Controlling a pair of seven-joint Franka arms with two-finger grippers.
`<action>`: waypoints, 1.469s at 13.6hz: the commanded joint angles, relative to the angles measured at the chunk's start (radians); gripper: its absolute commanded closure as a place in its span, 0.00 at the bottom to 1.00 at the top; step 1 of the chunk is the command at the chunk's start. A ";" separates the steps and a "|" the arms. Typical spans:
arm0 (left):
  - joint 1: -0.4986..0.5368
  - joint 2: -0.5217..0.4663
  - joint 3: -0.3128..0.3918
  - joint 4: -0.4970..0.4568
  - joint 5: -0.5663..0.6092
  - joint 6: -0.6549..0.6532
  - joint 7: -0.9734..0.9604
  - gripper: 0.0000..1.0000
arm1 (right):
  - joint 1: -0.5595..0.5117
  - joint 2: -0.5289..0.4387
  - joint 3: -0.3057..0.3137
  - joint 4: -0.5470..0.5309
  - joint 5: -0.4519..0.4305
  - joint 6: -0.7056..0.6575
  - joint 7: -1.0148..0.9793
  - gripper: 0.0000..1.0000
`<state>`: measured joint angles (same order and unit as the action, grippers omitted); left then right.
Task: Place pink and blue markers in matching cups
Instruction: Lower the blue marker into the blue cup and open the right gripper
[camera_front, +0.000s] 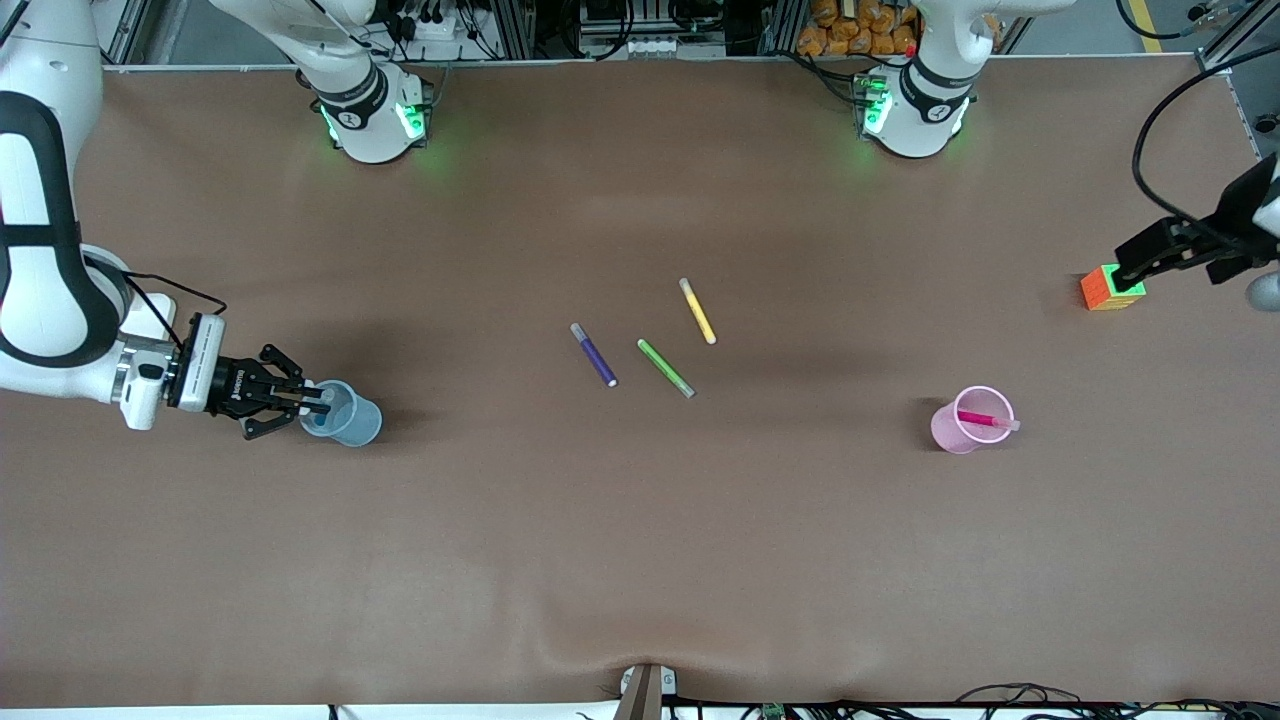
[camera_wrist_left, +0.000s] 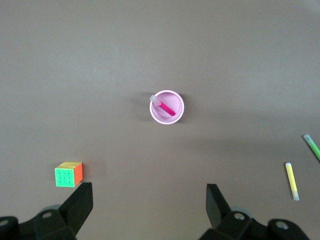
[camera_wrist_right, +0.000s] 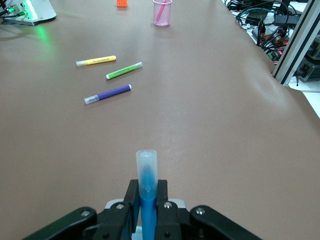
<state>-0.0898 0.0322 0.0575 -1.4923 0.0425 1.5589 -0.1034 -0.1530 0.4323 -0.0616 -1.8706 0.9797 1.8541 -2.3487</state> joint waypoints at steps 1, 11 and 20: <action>-0.043 -0.057 0.022 -0.052 -0.018 -0.023 0.013 0.00 | -0.029 0.014 0.016 0.002 0.024 -0.007 -0.061 1.00; -0.126 -0.072 0.120 -0.054 -0.018 -0.109 0.021 0.00 | -0.037 0.031 0.014 -0.004 0.017 -0.042 -0.086 0.00; -0.126 -0.087 0.113 -0.079 -0.016 -0.123 -0.002 0.00 | -0.016 -0.047 0.014 0.004 -0.039 -0.049 0.195 0.00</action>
<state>-0.2087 -0.0229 0.1657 -1.5473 0.0387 1.4471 -0.0988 -0.1666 0.4261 -0.0595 -1.8596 0.9692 1.8093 -2.2403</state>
